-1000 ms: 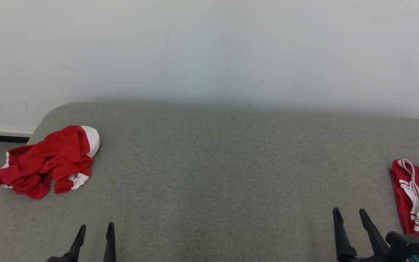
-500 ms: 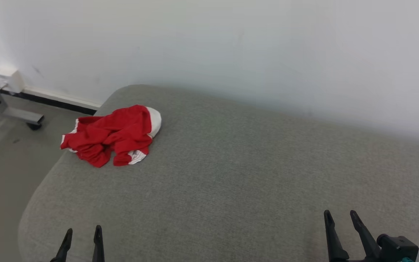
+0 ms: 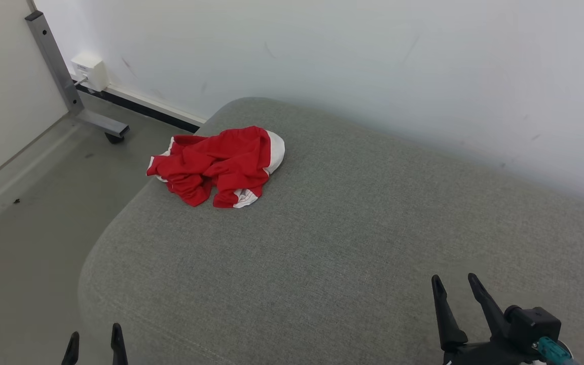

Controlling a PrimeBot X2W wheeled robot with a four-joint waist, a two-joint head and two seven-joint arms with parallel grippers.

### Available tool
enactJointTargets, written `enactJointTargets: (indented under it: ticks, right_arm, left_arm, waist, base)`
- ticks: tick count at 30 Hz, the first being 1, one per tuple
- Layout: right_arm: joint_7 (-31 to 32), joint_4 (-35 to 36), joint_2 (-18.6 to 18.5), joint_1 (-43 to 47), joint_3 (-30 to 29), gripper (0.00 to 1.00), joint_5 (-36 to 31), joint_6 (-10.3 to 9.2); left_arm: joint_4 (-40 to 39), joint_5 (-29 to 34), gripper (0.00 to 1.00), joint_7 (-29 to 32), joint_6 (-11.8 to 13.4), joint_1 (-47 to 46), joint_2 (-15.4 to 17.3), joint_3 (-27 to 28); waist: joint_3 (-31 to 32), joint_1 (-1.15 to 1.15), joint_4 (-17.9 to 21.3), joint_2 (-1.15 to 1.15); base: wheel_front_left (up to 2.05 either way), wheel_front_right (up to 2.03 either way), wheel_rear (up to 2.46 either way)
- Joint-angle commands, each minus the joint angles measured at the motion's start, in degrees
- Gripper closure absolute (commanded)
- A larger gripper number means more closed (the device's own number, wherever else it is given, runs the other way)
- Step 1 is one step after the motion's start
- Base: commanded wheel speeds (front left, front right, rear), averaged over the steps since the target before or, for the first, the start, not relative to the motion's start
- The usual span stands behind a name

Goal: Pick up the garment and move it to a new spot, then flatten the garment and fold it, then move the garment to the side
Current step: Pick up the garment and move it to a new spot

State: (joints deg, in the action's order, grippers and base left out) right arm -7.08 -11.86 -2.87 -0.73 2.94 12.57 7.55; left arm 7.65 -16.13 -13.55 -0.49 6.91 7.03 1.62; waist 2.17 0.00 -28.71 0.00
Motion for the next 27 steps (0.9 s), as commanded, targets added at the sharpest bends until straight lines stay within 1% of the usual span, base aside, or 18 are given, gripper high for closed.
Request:
enactJointTargets:
  ticks: [1, 8, 11, 15, 17, 18, 21, 23, 27]
  right_arm:
    - [-0.3, -0.3, 0.0, -0.7, 0.3, 0.00, -0.5, -0.14]
    - [-0.4, -0.8, 0.0, -0.8, 0.6, 0.00, -0.8, -0.14]
    - [-0.2, -0.4, 0.0, -0.3, 0.1, 0.00, -0.9, -0.14]
    - [0.6, 1.0, 0.0, 0.2, -0.6, 0.00, -1.7, -0.14]
    - [1.4, 2.3, 0.0, 0.3, -1.3, 0.00, -2.6, -0.14]
    - [1.9, 3.0, 0.0, 0.4, -1.7, 0.00, -3.0, -0.14]
    - [3.9, 5.9, -0.1, -1.3, -0.8, 0.00, -4.7, -0.14]
    - [5.3, 7.8, -0.7, -2.2, -0.3, 0.00, -5.3, -0.14]
    - [8.0, 11.6, -2.5, -4.5, 1.0, 0.00, -6.1, -0.14]
  left_arm:
    - [-0.7, -0.1, 0.00, -0.3, 0.4, 0.9, -0.2, 0.2]
    - [-1.8, -0.5, 0.00, 0.0, 1.0, 1.4, -0.3, 0.2]
    - [-2.3, -2.0, 0.00, 0.8, 0.8, 0.0, -0.7, 0.3]
    - [-1.9, -3.6, 0.00, 3.9, -0.2, -4.1, 0.3, 0.3]
    - [-0.6, -4.8, 0.00, 5.2, -1.0, -8.1, 1.0, 0.6]
    - [0.8, -5.2, 0.00, 6.2, -1.5, -10.2, 1.8, 0.7]
    - [4.8, -7.1, 0.00, 8.9, -2.4, -16.6, 4.2, 2.0]
    - [7.3, -7.9, 0.00, 10.4, -3.0, -21.5, 5.9, 2.8]
    - [12.7, -11.2, 0.00, 15.6, -4.4, -30.1, 8.6, 3.5]
  waist:
    - [-0.8, 0.00, -0.7, 0.00]
    - [-1.0, 0.00, -0.8, 0.00]
    - [-1.3, 0.00, -0.9, 0.00]
    - [-2.6, 0.00, -1.1, 0.00]
    - [-4.0, 0.00, -1.2, 0.00]
    - [-4.7, 0.00, -1.2, 0.00]
    - [-8.5, 0.00, 1.5, 0.00]
    - [-11.2, 0.00, 3.5, 0.00]
    - [-17.2, 0.00, 8.0, 0.00]
  base:
    - [0.00, 0.00, 0.00]
    - [0.00, 0.00, 0.00]
    - [0.00, 0.00, 0.00]
    - [0.00, 0.00, 0.00]
    - [0.00, 0.00, 0.00]
    - [0.00, 0.00, 0.00]
    - [0.00, 0.00, 0.00]
    - [0.00, 0.00, 0.00]
    - [0.00, 0.00, 0.00]
